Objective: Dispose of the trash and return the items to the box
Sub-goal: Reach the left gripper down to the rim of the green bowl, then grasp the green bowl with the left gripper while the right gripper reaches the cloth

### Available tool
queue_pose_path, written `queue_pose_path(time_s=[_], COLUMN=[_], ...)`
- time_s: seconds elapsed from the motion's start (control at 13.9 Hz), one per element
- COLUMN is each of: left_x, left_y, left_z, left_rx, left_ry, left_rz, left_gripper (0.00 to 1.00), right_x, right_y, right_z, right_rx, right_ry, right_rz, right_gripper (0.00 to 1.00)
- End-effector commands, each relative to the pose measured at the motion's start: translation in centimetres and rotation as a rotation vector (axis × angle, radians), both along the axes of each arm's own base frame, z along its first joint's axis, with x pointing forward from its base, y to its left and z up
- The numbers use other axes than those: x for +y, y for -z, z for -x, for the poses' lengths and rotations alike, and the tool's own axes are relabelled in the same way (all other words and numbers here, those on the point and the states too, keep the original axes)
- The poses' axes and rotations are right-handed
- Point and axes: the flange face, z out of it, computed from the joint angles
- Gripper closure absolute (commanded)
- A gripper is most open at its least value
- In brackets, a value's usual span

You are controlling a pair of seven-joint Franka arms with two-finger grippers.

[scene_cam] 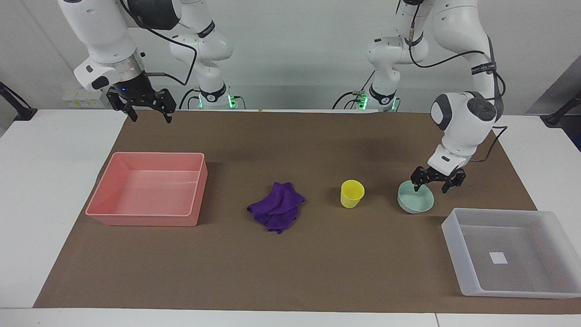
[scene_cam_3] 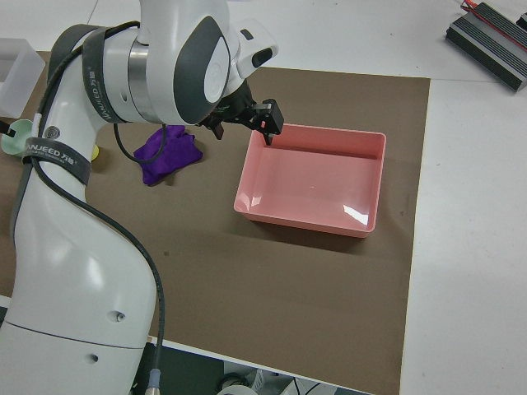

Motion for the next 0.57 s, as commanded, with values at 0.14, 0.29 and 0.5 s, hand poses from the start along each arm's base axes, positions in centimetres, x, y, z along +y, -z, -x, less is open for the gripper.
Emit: queue_pose_path(time_s=[0.14, 0.29, 0.5], left_x=[1.3, 1.3, 1.3], left_y=[1.7, 2.0, 2.0], left_z=[0.0, 0.2, 0.3], left_rx=[0.005, 0.017, 0.028], left_ry=[-0.013, -0.013, -0.019], left_rz=[0.002, 0.002, 0.009], left_gripper=[0.0, 0.32, 0.9], right_x=[6.4, 8.9, 12.5], right_y=[1.2, 1.9, 3.7], right_z=[-0.9, -1.6, -2.8], right_rx=[-0.094, -0.12, -0.148], right_ry=[-0.016, -0.027, -0.008], right_rz=[-0.02, -0.027, -0.055], right_gripper=[0.0, 0.0, 0.0])
